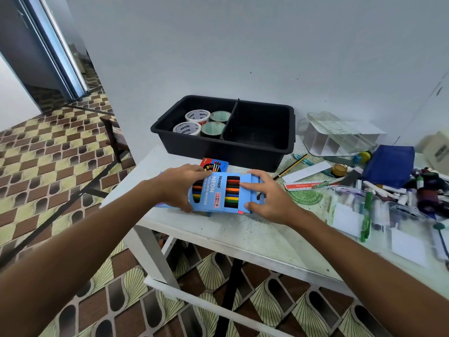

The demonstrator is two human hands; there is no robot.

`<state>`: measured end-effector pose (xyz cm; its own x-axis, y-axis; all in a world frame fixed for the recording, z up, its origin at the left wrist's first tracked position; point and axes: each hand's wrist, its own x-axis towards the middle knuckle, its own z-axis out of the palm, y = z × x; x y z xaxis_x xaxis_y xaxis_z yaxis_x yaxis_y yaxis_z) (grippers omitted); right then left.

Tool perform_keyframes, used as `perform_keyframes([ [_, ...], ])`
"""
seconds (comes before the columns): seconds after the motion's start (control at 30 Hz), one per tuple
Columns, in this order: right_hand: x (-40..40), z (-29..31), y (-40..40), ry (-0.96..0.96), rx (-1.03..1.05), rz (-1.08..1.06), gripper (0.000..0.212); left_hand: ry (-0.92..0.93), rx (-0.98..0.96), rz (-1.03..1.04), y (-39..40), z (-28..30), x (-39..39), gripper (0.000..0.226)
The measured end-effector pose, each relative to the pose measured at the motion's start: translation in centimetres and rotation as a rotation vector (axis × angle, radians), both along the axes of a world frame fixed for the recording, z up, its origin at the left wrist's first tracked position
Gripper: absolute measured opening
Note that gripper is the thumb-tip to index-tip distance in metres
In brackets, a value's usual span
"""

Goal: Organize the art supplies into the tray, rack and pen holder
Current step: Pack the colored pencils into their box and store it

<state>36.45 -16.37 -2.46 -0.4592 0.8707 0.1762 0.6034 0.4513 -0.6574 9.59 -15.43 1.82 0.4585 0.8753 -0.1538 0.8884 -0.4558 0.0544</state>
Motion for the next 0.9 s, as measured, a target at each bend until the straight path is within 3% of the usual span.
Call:
perform_keyframes([
  [0.2, -2.1, 0.1, 0.1, 0.264, -0.018, -0.143, 0.033, -0.028, 0.113, -0.042, -0.3, 0.1, 1.2, 0.102],
  [0.33, -3.0, 0.0, -0.2, 0.386, 0.030, -0.241, 0.066, -0.030, 0.157, -0.038, -0.4, 0.3, 1.7, 0.102],
  [0.43, -3.6, 0.1, -0.1, 0.586, -0.109, -0.380, 0.073, -0.071, 0.173, -0.031, -0.6, 0.4, 1.9, 0.100],
  [0.53, -4.0, 0.5, -0.1, 0.735, -0.310, -0.451, 0.048, -0.091, 0.204, -0.031, -0.6, 0.3, 2.3, 0.101],
  [0.67, -3.8, 0.7, 0.1, 0.824, -0.415, -0.451, 0.014, -0.086, 0.197, -0.001, -0.3, 0.2, 2.5, 0.103],
  [0.9, -2.9, 1.4, 0.3, 0.874, -0.605, -0.465, 0.022, -0.102, 0.192, 0.001, -0.4, 0.1, 2.8, 0.103],
])
